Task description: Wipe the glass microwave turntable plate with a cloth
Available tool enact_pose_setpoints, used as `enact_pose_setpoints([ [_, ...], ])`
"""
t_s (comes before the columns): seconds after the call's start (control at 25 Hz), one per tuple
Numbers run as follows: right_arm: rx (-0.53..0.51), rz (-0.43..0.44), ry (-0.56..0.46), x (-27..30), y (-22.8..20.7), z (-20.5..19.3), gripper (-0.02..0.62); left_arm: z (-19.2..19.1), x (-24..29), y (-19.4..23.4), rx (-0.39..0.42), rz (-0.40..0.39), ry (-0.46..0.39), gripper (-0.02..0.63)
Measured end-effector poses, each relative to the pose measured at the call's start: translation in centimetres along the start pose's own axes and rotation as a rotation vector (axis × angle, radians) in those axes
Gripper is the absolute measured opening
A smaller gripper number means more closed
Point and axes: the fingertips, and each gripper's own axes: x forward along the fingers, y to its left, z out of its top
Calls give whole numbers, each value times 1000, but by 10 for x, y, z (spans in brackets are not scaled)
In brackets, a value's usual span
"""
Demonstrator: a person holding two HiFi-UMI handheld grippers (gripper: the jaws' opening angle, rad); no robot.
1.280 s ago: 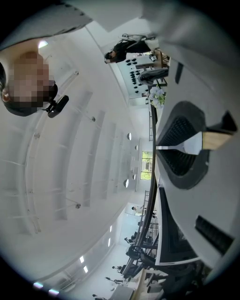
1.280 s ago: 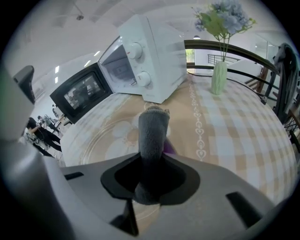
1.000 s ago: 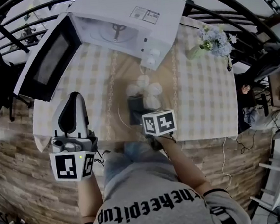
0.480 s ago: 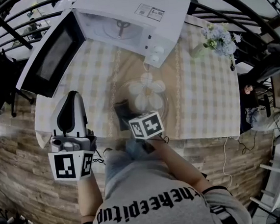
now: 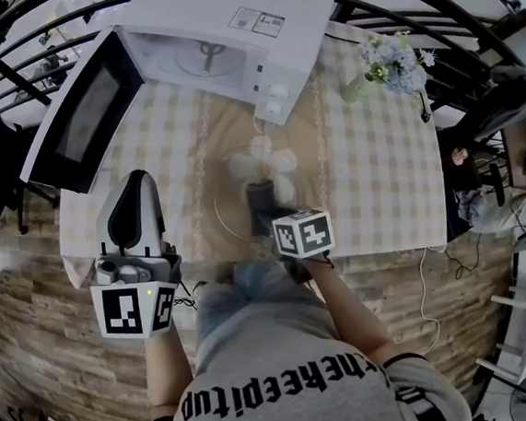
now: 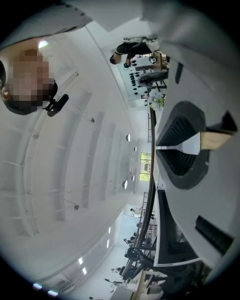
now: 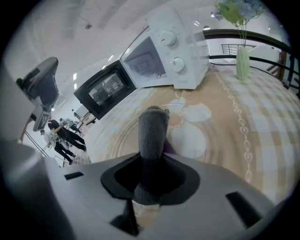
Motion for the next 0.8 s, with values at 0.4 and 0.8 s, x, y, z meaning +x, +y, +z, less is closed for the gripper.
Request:
enact_pose_setpoints([
  [0.4,99,-119,-53,-38,-62,-7,100,-1,8,-16,-3,-35,2,23],
  [0.8,78,-94,-58,-41,-37,0,98,-4,4,-15,-5,-26,11,23],
])
